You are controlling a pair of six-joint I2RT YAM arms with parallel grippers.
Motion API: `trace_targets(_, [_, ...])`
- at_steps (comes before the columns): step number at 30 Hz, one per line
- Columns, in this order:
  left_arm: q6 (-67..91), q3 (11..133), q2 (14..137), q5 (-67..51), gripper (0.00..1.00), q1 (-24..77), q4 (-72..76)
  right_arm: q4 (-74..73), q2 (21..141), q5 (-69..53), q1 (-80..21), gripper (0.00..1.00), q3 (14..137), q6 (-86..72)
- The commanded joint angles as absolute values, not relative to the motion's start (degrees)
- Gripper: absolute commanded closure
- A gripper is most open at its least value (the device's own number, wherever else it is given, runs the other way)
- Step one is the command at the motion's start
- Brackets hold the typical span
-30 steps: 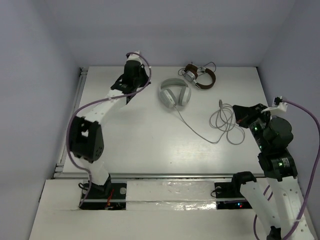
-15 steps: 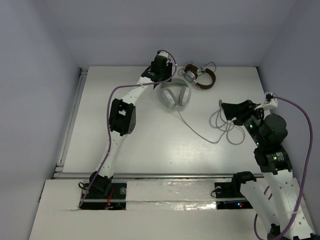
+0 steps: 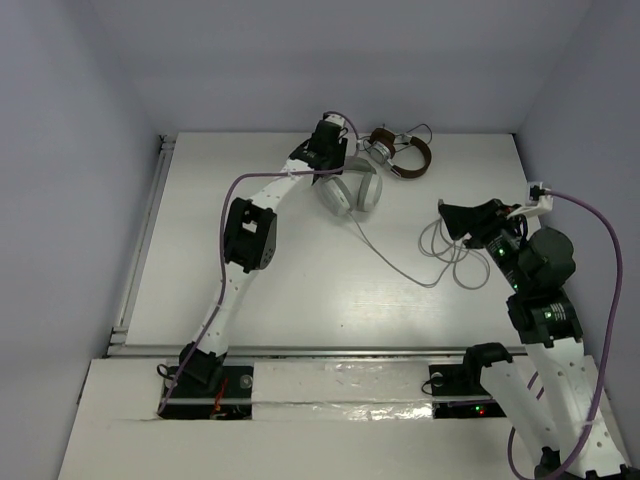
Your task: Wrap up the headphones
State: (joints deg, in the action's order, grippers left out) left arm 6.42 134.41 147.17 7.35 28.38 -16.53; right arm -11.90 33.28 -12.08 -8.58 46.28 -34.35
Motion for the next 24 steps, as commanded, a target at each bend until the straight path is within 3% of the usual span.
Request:
trace_targets(1, [6.33,132.46,147.39,7.47,0.58,28.21,-16.0,-8.87,33.31,-13.62,-8.17,0.39,46.41,-34.28])
trace_targets(3, [6.5,131.75,147.39,7.3,0.55,28.21,-15.73,-8.96,33.05,-13.54,-8.17,0.39,46.41,-34.28])
trace_targets(5, [6.5,131.49,147.39,7.12,0.41,28.21,-15.99,-9.4,32.87,-13.54,-8.17,0.39,46.49,-34.19])
trace_targets(7, [6.5,131.13,147.22,7.29,0.41,28.21,-16.17,-9.67,32.7,-13.71,-8.17,0.39,46.76,-34.19])
trace_targets(11, [7.03,127.38,145.29,8.78,0.94,28.21,-15.21,-9.76,32.43,-13.8,-8.17,0.4,46.67,-34.19])
trace_targets(12, [7.99,126.22,143.46,9.57,1.0,28.21,-14.6,-9.76,32.34,-13.8,-8.17,0.4,46.58,-34.19])
trace_targets(16, [14.65,116.57,136.07,12.92,1.0,28.21,-12.66,-9.93,32.17,-14.06,-8.17,0.4,46.41,-33.93])
trace_targets(20, [24.77,97.98,125.88,15.54,0.97,28.74,-8.1,-9.76,32.34,-16.34,-8.17,0.4,46.32,-33.31])
trace_targets(22, [28.02,90.48,118.94,14.95,0.9,28.74,-1.61,-9.58,32.61,-18.27,-8.17,0.41,46.14,-33.22])
trace_targets(23, [30.21,84.7,117.09,14.51,0.79,28.74,0.33,-9.32,32.69,-18.72,-8.17,0.41,45.97,-33.31])
trace_targets(24, [31.45,82.81,114.37,14.85,0.76,28.74,2.18,-9.14,32.78,-19.07,-8.17,0.41,45.62,-33.31])
